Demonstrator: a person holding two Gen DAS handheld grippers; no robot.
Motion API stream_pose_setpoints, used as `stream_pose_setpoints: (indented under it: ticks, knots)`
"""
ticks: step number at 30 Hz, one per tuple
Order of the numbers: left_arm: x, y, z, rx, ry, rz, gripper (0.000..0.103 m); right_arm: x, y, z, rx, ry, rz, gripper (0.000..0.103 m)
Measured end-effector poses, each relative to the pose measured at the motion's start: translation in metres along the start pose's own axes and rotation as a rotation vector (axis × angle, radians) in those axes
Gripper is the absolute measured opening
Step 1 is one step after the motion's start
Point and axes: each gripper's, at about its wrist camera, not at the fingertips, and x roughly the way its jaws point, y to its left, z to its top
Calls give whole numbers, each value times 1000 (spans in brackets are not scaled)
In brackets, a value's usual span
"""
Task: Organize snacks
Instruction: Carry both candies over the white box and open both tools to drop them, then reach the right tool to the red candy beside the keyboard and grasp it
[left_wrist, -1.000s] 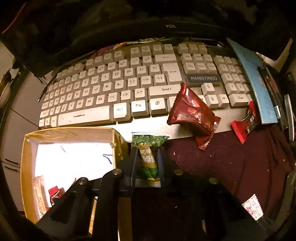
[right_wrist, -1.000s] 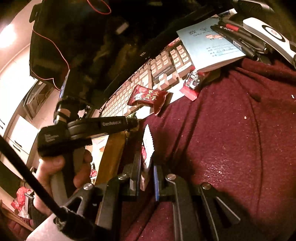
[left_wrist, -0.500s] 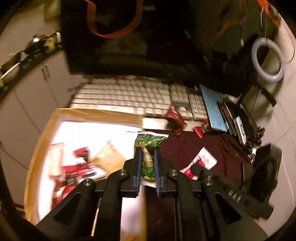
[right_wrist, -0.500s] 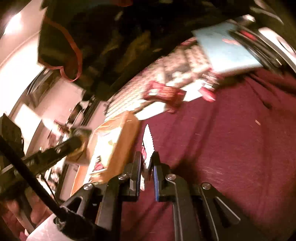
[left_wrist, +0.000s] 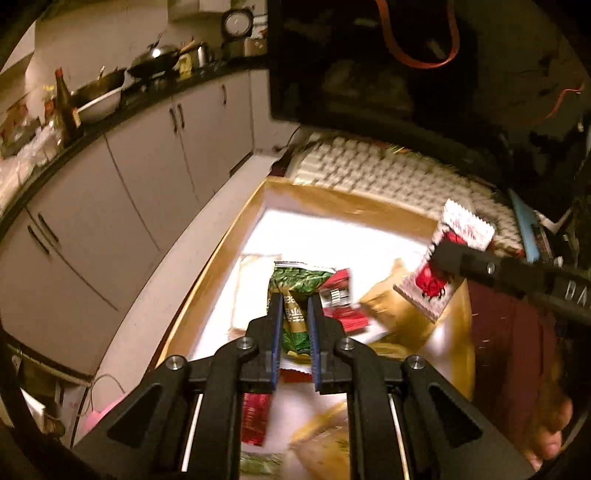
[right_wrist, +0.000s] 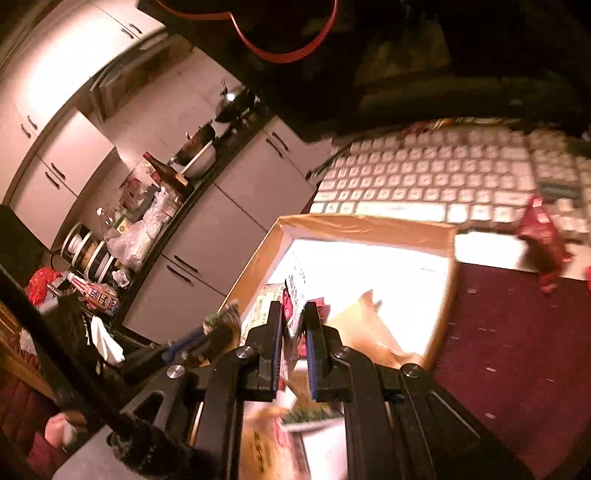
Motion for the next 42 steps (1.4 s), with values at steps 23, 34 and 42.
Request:
stream_pose_setpoints:
  ticks: [23,34,42]
  knots:
    - [-11,-8,-12,-8,-39,-70,62,-23,-9,-3,73,-42,-33,54]
    - [-55,-71,-12,41,-88,-229,71,-103,-66,-30,130,-128,-92,63]
    - [-53,-105,-21,83,-65,-231,72,-122,-117,-32,208,-103,-152,63]
